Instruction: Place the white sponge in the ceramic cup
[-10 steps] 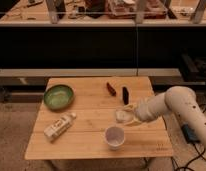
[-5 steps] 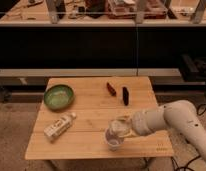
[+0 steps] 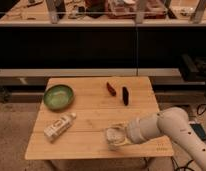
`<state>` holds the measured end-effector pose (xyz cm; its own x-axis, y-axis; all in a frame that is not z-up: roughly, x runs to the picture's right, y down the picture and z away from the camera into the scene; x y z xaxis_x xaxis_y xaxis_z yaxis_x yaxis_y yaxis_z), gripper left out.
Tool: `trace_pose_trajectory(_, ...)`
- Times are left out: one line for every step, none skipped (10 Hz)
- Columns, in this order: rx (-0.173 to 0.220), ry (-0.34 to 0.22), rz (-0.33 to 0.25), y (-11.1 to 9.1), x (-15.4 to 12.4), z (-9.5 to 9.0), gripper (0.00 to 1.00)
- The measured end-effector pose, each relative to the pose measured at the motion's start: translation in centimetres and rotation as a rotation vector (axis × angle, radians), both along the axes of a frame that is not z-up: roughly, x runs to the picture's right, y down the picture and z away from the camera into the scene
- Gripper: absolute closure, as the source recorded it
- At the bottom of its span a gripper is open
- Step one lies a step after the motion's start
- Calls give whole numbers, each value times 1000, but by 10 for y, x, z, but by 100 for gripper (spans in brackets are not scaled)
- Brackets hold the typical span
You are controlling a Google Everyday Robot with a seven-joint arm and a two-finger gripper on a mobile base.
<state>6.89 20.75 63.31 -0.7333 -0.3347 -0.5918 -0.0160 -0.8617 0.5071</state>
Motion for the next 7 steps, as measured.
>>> trace_pose_trajectory(3, -4, -7, 0, -4, 2, 55)
trace_pose_trajectory(5, -3, -14, 1, -7, 5, 47)
trace_pose_trajectory(7, 1, -20, 2, -8, 9, 37)
trace_pose_trajectory(8, 7, -21, 2, -7, 12, 29)
trace_pose_trajectory(11, 19, -24, 2, -5, 17, 21)
trace_pose_trajectory(15, 26, -25, 1, -4, 20, 20)
trace_pose_trajectory(20, 33, -24, 0, -3, 23, 20)
